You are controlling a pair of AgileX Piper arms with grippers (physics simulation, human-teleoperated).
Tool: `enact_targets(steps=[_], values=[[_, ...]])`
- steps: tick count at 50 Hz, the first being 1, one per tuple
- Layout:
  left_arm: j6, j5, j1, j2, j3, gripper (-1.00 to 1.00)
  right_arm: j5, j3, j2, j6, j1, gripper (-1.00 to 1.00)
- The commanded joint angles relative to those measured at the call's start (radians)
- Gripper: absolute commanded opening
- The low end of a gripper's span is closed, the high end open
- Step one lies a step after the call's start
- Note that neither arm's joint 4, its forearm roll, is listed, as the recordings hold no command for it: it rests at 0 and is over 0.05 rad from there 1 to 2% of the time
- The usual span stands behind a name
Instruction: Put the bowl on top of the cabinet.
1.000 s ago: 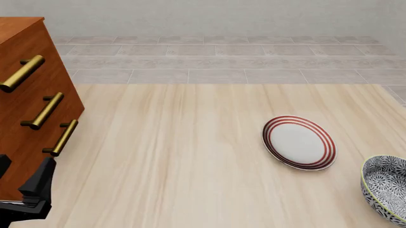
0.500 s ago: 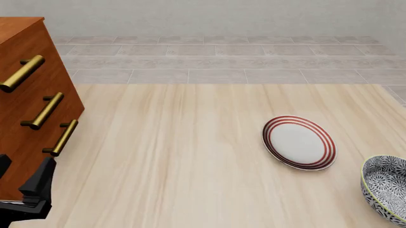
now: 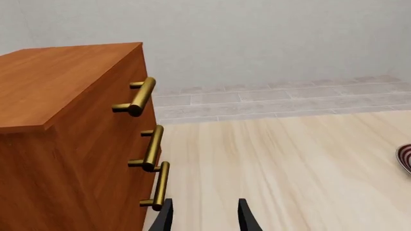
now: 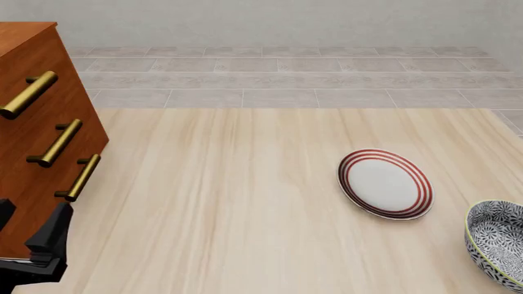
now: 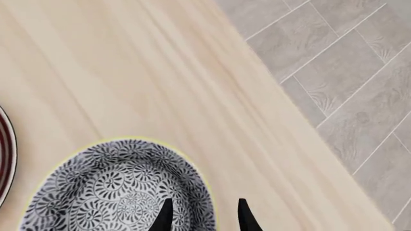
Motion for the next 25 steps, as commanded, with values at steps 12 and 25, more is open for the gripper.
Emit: enact_targets(steps=[12, 25], values=[[0.001, -0.014, 0.0, 0.018, 0.0, 1.0, -0.063, 0.025, 0.062, -0.008, -0.001, 1.0], [0.0, -0.015, -0.001, 0.017, 0.0, 1.0, -0.083, 0.034, 0.077, -0.021, -0.001, 1.0]])
